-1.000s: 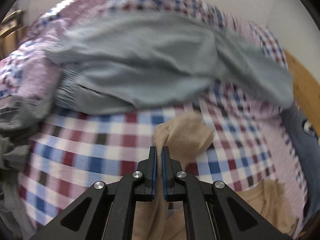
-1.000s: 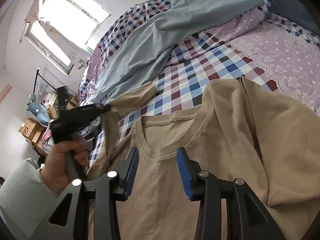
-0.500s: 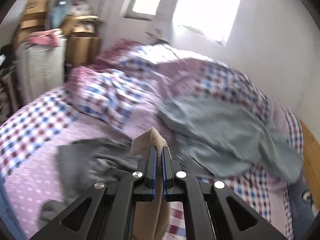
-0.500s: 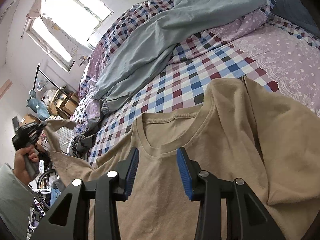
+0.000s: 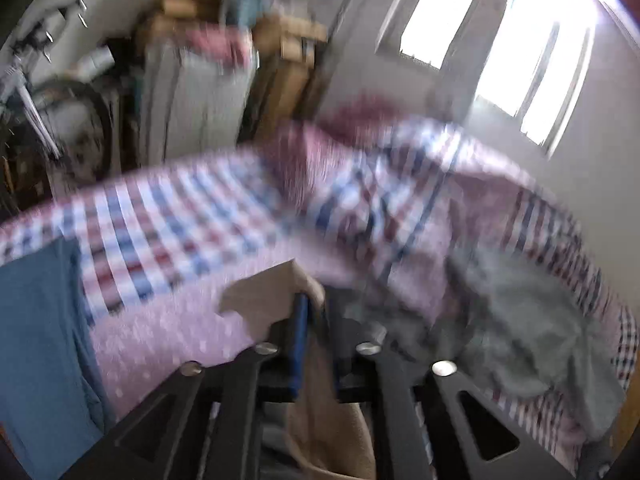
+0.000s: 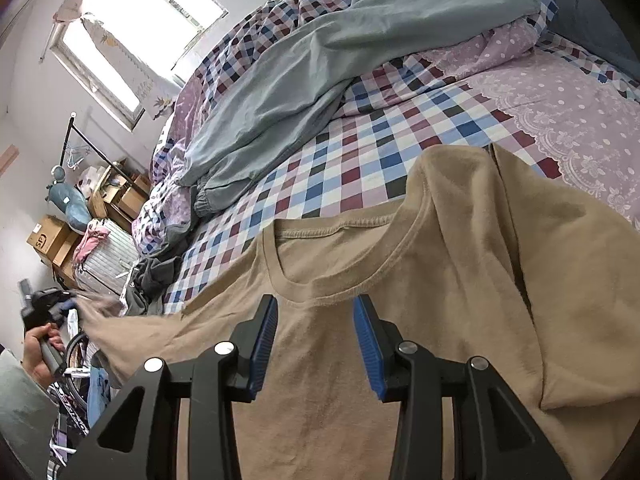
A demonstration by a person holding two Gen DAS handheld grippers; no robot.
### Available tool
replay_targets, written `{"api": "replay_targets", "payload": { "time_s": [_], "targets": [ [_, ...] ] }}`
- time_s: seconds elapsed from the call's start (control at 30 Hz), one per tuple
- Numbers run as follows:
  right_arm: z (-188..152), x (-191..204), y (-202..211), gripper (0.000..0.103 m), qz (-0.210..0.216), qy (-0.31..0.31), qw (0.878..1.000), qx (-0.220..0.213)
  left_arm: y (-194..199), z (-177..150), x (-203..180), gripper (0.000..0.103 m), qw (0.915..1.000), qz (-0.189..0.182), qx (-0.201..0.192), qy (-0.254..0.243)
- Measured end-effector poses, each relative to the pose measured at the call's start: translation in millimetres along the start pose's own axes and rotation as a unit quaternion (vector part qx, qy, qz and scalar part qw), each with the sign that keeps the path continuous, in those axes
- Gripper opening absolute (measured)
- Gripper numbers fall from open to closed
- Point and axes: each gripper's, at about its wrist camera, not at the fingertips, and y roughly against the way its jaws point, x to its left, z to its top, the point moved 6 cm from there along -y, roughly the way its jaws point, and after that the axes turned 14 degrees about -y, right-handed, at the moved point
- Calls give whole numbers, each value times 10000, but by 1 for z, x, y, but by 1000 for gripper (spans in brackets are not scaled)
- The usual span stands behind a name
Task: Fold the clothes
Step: 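Pull the held shirt edge outward with the left gripper to spread it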
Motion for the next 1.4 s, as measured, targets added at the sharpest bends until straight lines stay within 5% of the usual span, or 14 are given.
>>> {"api": "replay_targets", "payload": {
  "time_s": [0.07,0.13,0.2,0.5,0.8,0.97,1.07,1.13,1.4],
  "targets": [
    [-1,1,-1,43,-22,43,10000,7,-13,-15,11,49,9987,-345,232,294],
    [-2,2,-2,43,-44,87,10000,15,-10,-27,23,77,9977,-465,60,479],
    [-4,3,-3,43,-60,125,9999,33,-11,-38,34,86,9965,-548,27,631],
    [-13,8,-13,43,-146,341,9992,157,-37,-81,73,86,9831,-1052,637,1353],
    [-18,5,-19,43,-321,471,9982,203,-62,-85,71,85,9643,-1827,469,1861],
    [-21,6,-21,43,-393,572,9974,218,-72,-62,58,77,9643,-1928,300,1791],
    [-21,5,-22,43,-442,606,9969,227,-74,-53,53,47,9667,-1867,274,1731],
    [-22,5,-23,43,-465,618,9967,226,-75,-48,47,14,9705,-1813,319,1558],
    [-21,5,-21,43,-459,625,9968,215,-13,-28,43,7,9795,-1450,-516,1302]
  ]
}}
